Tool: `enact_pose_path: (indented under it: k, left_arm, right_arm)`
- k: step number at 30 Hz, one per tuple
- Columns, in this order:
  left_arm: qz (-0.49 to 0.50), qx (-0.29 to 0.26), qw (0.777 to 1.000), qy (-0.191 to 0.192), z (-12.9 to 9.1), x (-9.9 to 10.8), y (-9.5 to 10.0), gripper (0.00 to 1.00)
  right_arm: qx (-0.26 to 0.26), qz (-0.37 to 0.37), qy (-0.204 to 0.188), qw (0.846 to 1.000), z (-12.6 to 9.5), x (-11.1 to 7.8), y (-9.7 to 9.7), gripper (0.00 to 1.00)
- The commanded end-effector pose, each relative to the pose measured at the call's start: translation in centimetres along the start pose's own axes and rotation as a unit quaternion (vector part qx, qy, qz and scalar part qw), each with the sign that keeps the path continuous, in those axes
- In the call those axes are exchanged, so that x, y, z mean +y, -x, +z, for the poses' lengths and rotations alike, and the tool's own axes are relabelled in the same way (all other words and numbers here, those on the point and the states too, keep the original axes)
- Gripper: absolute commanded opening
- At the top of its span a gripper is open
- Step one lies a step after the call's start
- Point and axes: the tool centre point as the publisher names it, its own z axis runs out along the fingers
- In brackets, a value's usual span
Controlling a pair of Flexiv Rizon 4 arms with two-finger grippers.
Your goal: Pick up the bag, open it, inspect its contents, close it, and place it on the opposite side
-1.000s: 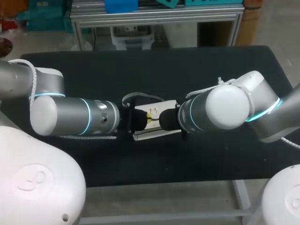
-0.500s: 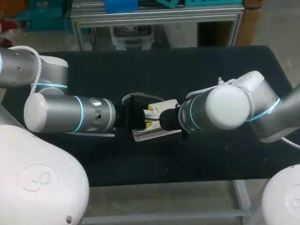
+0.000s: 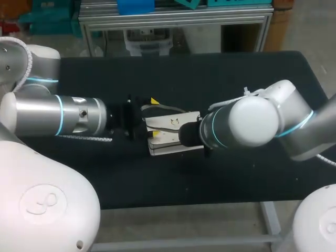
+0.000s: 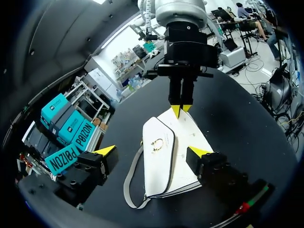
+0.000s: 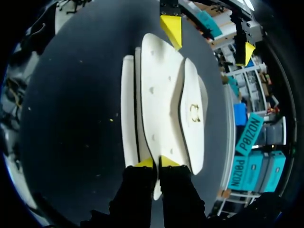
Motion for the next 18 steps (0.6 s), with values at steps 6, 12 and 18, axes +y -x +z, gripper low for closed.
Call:
enact_pose_path:
  k: [6,12,18]
  left_arm:
    - [-0.045,0.036,0.998,0.007,-0.1,0.5,1.6,1.00]
    - [-0.059,0.041,0.997,0.015,-0.7,0.3,2.0,1.00]
    - [-0.084,0.052,0.995,0.033,-1.5,0.4,2.4,1.00]
  right_arm:
    - [-0.172,0.003,-0.019,0.985,-1.0,0.6,-1.1,0.17]
    - [-0.173,0.019,-0.011,0.985,-2.3,0.5,-0.9,1.00]
    - [-0.148,0.032,0.023,0.988,-4.6,0.0,0.5,1.00]
